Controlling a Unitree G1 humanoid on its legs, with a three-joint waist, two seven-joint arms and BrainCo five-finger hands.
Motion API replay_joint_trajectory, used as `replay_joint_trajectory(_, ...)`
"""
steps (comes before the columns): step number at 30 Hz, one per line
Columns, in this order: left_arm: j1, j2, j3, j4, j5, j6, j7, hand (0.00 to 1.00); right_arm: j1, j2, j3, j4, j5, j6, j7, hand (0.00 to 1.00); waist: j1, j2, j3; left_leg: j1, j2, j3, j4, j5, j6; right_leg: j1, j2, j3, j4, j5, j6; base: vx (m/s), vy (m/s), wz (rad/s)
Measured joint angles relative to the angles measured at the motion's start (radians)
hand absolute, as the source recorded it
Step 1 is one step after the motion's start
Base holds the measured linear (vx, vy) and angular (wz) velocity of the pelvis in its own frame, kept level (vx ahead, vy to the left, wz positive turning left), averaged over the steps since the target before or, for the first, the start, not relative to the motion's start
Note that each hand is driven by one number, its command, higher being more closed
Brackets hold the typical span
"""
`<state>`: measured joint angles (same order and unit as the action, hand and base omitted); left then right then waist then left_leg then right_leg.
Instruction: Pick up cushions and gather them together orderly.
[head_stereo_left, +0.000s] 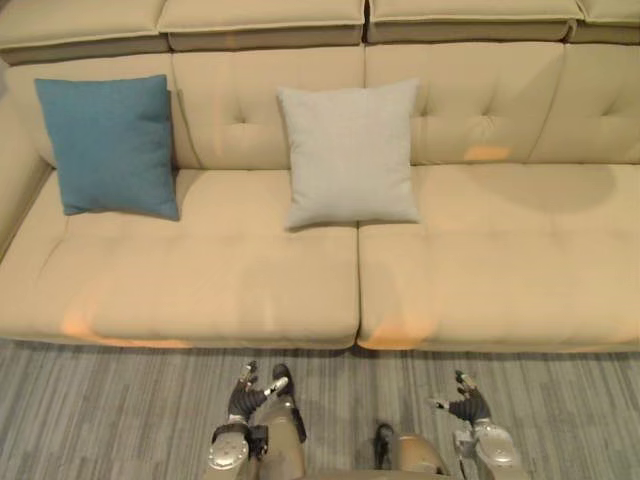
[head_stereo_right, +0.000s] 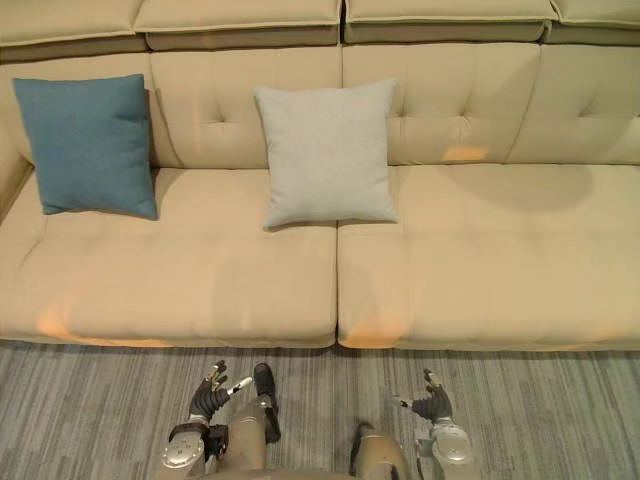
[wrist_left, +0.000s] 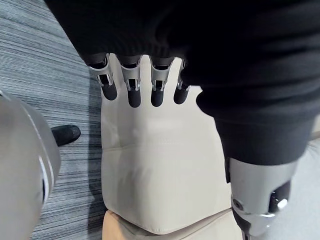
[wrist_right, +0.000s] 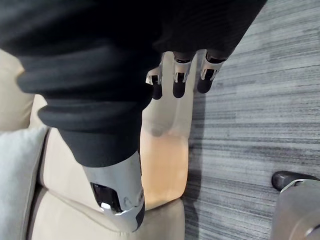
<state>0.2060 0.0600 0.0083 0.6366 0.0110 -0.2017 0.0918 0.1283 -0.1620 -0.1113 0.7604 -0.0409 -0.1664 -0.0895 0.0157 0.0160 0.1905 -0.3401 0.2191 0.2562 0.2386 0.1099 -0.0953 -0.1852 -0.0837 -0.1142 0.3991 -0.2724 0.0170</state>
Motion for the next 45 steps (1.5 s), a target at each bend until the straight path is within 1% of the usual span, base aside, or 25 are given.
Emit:
replay_joint_trajectory(3, 0.001, 0.003, 0.001, -0.008, 0.0, -0.001, -0.001, 0.0, 0.004, -0.006, 0.002, -0.052, -0.001, -0.001, 0.001, 0.0, 0.002, -0.001, -0.002, 0.026, -0.01, -0.015, 0.171, -0.172, 0.008, -0.032, -0.009, 0.041, -0.021, 0.049, 0.012, -0.19, 0.022, -0.24)
replay_joint_trajectory(5, 0.001, 0.002, 0.001, -0.003, 0.0, -0.001, -0.002, 0.0, -0.014, -0.008, 0.002, -0.065, -0.004, -0.002, 0.001, 0.0, 0.0, 0.005, -0.005, 0.081, -0.035, -0.053, 0.157, -0.25, 0.0, -0.047, -0.002, 0.078, -0.038, 0.077, 0.032, -0.15, 0.156, -0.53)
replay_joint_trajectory(6, -0.012, 0.008, 0.001, 0.006, 0.0, 0.0, 0.0, 0.0, -0.021, 0.003, 0.003, -0.065, -0.008, -0.001, 0.0, 0.0, -0.002, 0.005, -0.007, 0.121, -0.051, -0.055, 0.073, -0.266, -0.024, -0.048, -0.003, 0.106, -0.059, 0.096, 0.049, -0.17, 0.177, -0.49)
replay_joint_trajectory(10, -0.023, 0.026, -0.006, 0.023, 0.001, -0.001, 0.001, 0.0, 0.005, 0.006, -0.008, -0.065, -0.009, -0.001, 0.001, 0.0, -0.012, -0.02, -0.044, 0.17, -0.098, 0.004, -0.044, -0.244, -0.03, -0.019, -0.026, 0.15, -0.215, 0.196, 0.075, -0.09, 0.121, -0.36)
replay_joint_trajectory(15, -0.035, 0.056, -0.016, 0.042, 0.001, 0.0, 0.001, 0.0, 0.008, 0.011, -0.013, -0.056, -0.008, -0.001, -0.001, 0.0, -0.05, -0.025, -0.05, 0.206, -0.117, 0.086, -0.045, -0.25, -0.02, -0.009, -0.03, 0.239, -0.284, 0.262, 0.095, 0.01, 0.11, -0.54)
replay_joint_trajectory(17, -0.036, 0.065, -0.017, 0.041, 0.001, 0.002, 0.001, 0.0, 0.019, 0.039, -0.038, -0.073, -0.004, -0.002, -0.002, 0.0, -0.06, -0.024, -0.048, 0.226, -0.099, 0.127, 0.001, -0.27, 0.012, -0.013, -0.005, 0.314, -0.283, 0.275, 0.095, 0.06, 0.061, -1.1)
replay_joint_trajectory(20, -0.04, 0.066, -0.018, 0.036, 0.003, 0.001, 0.001, 0.0, 0.031, 0.045, -0.037, -0.101, 0.002, -0.005, -0.002, 0.0, -0.066, -0.014, -0.045, 0.27, -0.049, 0.237, 0.068, -0.34, 0.013, -0.056, 0.061, 0.396, -0.278, 0.342, 0.075, 0.03, 0.031, -2.01)
replay_joint_trajectory(22, -0.056, 0.065, -0.022, 0.035, 0.003, 0.001, 0.001, 0.0, 0.031, 0.046, -0.038, -0.109, 0.002, -0.005, -0.003, 0.0, -0.074, -0.005, -0.04, 0.284, -0.003, 0.354, 0.088, -0.365, 0.013, -0.094, 0.081, 0.313, -0.292, 0.385, 0.025, -0.01, -0.018, -2.14)
replay_joint_trajectory(24, -0.091, 0.074, -0.055, 0.02, 0.002, 0.002, 0.0, 0.0, 0.029, 0.034, -0.039, -0.107, 0.003, -0.002, -0.004, 0.0, -0.107, 0.007, -0.018, 0.345, 0.019, 0.524, 0.092, -0.379, 0.007, -0.155, -0.007, -0.068, -0.181, 0.271, -0.109, 0.0, -0.018, -1.83)
replay_joint_trajectory(25, -0.091, 0.072, -0.067, 0.008, 0.002, 0.002, 0.0, 0.0, 0.032, 0.029, -0.039, -0.105, 0.003, -0.002, -0.004, 0.0, -0.113, 0.015, -0.015, 0.369, 0.027, 0.566, 0.094, -0.383, 0.001, -0.151, -0.045, -0.18, -0.156, 0.25, -0.139, 0.08, -0.016, -2.0)
replay_joint_trajectory(26, -0.086, 0.069, -0.088, -0.013, 0.003, 0.002, -0.003, 0.0, 0.034, 0.019, -0.037, -0.089, 0.003, -0.002, -0.004, 0.0, -0.113, 0.032, -0.018, 0.419, 0.033, 0.653, 0.086, -0.385, -0.001, -0.131, -0.114, -0.392, -0.116, 0.226, -0.175, 0.1, -0.05, -2.28)
replay_joint_trajectory(27, -0.087, 0.069, -0.092, -0.028, 0.002, 0.002, -0.004, 0.0, 0.021, 0.014, -0.037, -0.062, 0.003, -0.001, -0.004, 0.0, -0.112, 0.039, -0.022, 0.456, 0.03, 0.713, 0.075, -0.385, -0.003, -0.118, -0.148, -0.515, -0.094, 0.228, -0.177, 0.14, -0.128, -2.34)
replay_joint_trajectory(28, -0.088, 0.07, -0.092, -0.033, 0.002, 0.002, -0.004, 0.0, 0.016, 0.014, -0.037, -0.053, 0.002, 0.0, -0.004, 0.0, -0.111, 0.04, -0.023, 0.47, 0.025, 0.732, 0.07, -0.384, -0.003, -0.116, -0.158, -0.555, -0.086, 0.239, -0.167, 0.16, -0.172, -2.39)
replay_joint_trajectory(29, -0.098, 0.074, -0.093, -0.038, 0.002, 0.003, -0.005, 0.0, 0.005, 0.013, -0.038, -0.045, 0.001, 0.001, -0.004, 0.0, -0.114, 0.046, -0.021, 0.496, 0.025, 0.769, 0.074, -0.391, -0.017, -0.13, -0.153, -0.565, -0.06, 0.239, -0.116, 0.21, -0.211, -2.06)
replay_joint_trajectory(31, -0.121, 0.07, -0.096, -0.038, 0.002, 0.01, -0.008, 0.0, -0.003, 0.009, -0.038, -0.045, 0.001, 0.003, -0.007, 0.0, -0.118, 0.062, -0.02, 0.528, 0.056, 0.778, 0.128, -0.4, -0.038, -0.164, -0.101, -0.481, -0.01, 0.193, -0.104, 0.25, -0.178, -1.81)
replay_joint_trajectory(33, -0.137, 0.057, -0.095, -0.038, 0.0, 0.01, -0.013, 0.0, -0.004, 0.003, -0.031, -0.038, 0.001, 0.012, -0.01, 0.0, -0.112, 0.073, -0.02, 0.531, 0.168, 0.728, 0.359, -0.375, -0.011, -0.162, -0.041, -0.397, 0.029, 0.137, -0.107, 0.3, -0.142, -1.55)
replay_joint_trajectory(34, -0.135, 0.053, -0.107, -0.034, 0.0, 0.009, -0.018, 0.0, -0.013, 0.001, -0.022, -0.037, -0.001, 0.019, -0.018, 0.0, -0.11, 0.079, -0.015, 0.483, 0.235, 0.604, 0.547, -0.304, 0.102, -0.137, 0.002, -0.342, 0.022, 0.119, -0.119, 0.32, -0.116, -1.61)
replay_joint_trajectory(35, -0.135, 0.041, -0.123, -0.027, 0.0, 0.009, -0.02, 0.0, -0.036, -0.003, 0.006, -0.034, -0.002, 0.019, -0.03, 0.0, -0.104, 0.081, -0.009, 0.368, 0.206, 0.384, 0.689, -0.329, 0.078, -0.111, 0.034, -0.278, 0.004, 0.11, -0.121, 0.31, -0.097, -1.58)
replay_joint_trajectory(36, -0.135, 0.034, -0.124, -0.024, 0.0, 0.009, -0.02, 0.0, -0.048, -0.008, 0.017, -0.028, -0.002, 0.019, -0.037, 0.0, -0.098, 0.079, -0.006, 0.32, 0.171, 0.298, 0.724, -0.349, 0.057, -0.099, 0.039, -0.255, -0.003, 0.11, -0.122, 0.3, -0.005, -1.53)
replay_joint_trajectory(37, -0.133, 0.021, -0.124, -0.017, -0.001, 0.01, -0.019, 0.0, -0.063, -0.01, 0.033, -0.014, -0.003, 0.02, -0.044, 0.0, -0.074, 0.068, 0.001, 0.23, 0.09, 0.15, 0.754, -0.383, 0.038, -0.063, 0.046, -0.202, -0.024, 0.111, -0.124, 0.31, 0.048, -1.19)
replay_joint_trajectory(40, -0.096, 0.025, -0.125, -0.02, -0.002, 0.008, -0.002, 0.0, -0.063, 0.001, 0.052, -0.01, -0.005, 0.02, -0.044, 0.0, -0.034, 0.049, 0.014, 0.065, -0.031, -0.026, 0.621, -0.406, 0.055, 0.057, 0.047, -0.132, -0.101, 0.097, -0.099, 0.39, 0.096, -0.84)
replay_joint_trajectory(42, -0.082, 0.023, -0.123, -0.02, -0.001, 0.009, 0.004, 0.0, -0.071, 0.001, 0.052, -0.01, -0.005, 0.02, -0.046, 0.0, -0.011, 0.056, 0.018, -0.013, -0.094, -0.097, 0.425, -0.39, 0.031, 0.107, 0.045, -0.103, -0.14, 0.086, -0.081, 0.35, 0.143, -0.4)
replay_joint_trajectory(43, -0.072, 0.021, -0.121, -0.019, -0.001, 0.009, 0.006, 0.0, -0.083, -0.001, 0.048, -0.008, -0.005, 0.02, -0.049, 0.0, 0.01, 0.066, 0.019, -0.017, -0.128, -0.13, 0.223, -0.336, -0.023, 0.13, 0.046, -0.091, -0.166, 0.076, -0.063, 0.49, 0.255, -0.46)
replay_joint_trajectory(44, -0.066, 0.023, -0.116, -0.01, 0.001, 0.014, 0.006, 0.0, -0.1, 0.0, 0.05, -0.005, -0.005, 0.019, -0.06, 0.0, 0.031, 0.068, 0.019, -0.011, -0.133, -0.138, 0.108, -0.208, 0.011, 0.155, 0.052, -0.065, -0.171, 0.053, -0.03, 0.53, 0.268, -0.61)
replay_joint_trajectory(45, -0.067, 0.022, -0.112, 0.001, 0.001, 0.023, 0.006, 0.0, -0.114, 0.006, 0.052, 0.0, -0.005, 0.019, -0.063, 0.0, 0.051, 0.061, 0.006, 0.0, -0.153, -0.135, 0.116, -0.186, 0.067, 0.168, 0.042, -0.038, -0.168, 0.031, -0.012, 0.59, 0.275, -0.44)
